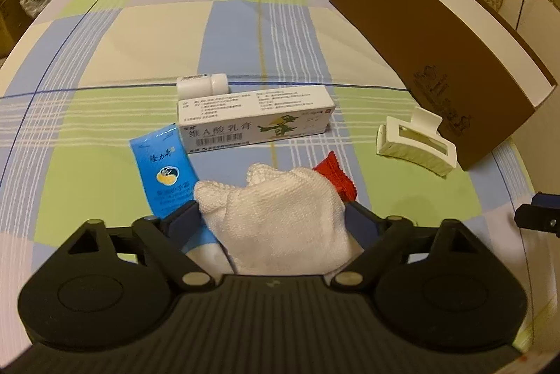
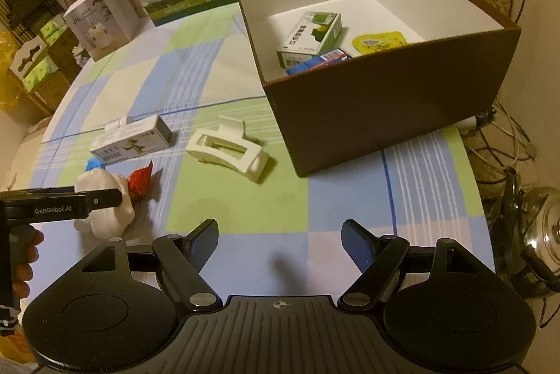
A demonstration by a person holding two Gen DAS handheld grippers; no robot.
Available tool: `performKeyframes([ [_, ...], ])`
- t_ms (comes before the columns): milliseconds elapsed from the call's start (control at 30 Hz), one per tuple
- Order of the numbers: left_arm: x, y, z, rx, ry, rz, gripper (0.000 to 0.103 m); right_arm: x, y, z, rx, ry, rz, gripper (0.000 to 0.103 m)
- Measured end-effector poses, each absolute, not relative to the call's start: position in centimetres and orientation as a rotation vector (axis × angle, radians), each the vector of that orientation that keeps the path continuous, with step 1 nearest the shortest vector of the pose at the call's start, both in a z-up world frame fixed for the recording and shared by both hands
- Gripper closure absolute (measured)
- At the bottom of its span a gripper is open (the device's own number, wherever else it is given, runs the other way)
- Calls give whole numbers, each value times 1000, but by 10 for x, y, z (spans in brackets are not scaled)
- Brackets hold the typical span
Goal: Organize objects
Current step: 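Grasp the white knit glove with the left tool, then grasp the white hair clip with the right tool while the left tool holds the glove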
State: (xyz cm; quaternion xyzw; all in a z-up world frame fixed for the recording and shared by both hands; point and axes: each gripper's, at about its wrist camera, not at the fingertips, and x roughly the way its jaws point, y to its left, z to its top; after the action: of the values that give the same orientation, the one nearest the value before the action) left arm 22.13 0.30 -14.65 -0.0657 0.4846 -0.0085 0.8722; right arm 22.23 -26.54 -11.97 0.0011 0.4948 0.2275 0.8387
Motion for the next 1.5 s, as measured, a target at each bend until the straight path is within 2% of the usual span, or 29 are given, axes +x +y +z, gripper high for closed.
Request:
performKeyframes([
  [100, 221, 0, -147, -107, 1002, -29, 32, 222, -263, -122, 0, 1050, 486, 27],
  [133, 221, -1, -147, -94, 997, -33, 39, 221, -262, -122, -1, 1050, 491, 27],
  [267, 217, 1, -144, -78, 987, -50, 55, 220, -254, -123, -13, 1041, 511, 27],
  [367, 214, 2, -140, -72, 983, -54, 60, 220, -246, -123, -37, 1024, 529, 28],
  [433, 210, 4, -137, -75, 979, -53, 61, 218, -239, -122, -61, 1000, 547, 28],
  [533, 204, 12, -126, -108, 965, -51, 61, 215, -227, -123, -115, 960, 585, 42],
  [633, 199, 23, -112, -135, 944, -28, 61, 214, -213, -127, -177, 923, 618, 50],
  [767, 197, 43, -96, -159, 915, 34, 61, 215, -193, -139, -289, 853, 634, 70],
  [867, 196, 66, -91, -200, 905, 90, 61, 221, -182, -148, -358, 810, 631, 78],
  [1200, 187, 122, -102, -275, 947, 217, 61, 241, -156, -172, -501, 759, 677, 87],
  [1333, 185, 124, -106, -278, 961, 212, 61, 240, -149, -173, -543, 771, 708, 100],
  [1500, 187, 125, -109, -280, 972, 213, 61, 236, -149, -167, -468, 855, 738, 100],
])
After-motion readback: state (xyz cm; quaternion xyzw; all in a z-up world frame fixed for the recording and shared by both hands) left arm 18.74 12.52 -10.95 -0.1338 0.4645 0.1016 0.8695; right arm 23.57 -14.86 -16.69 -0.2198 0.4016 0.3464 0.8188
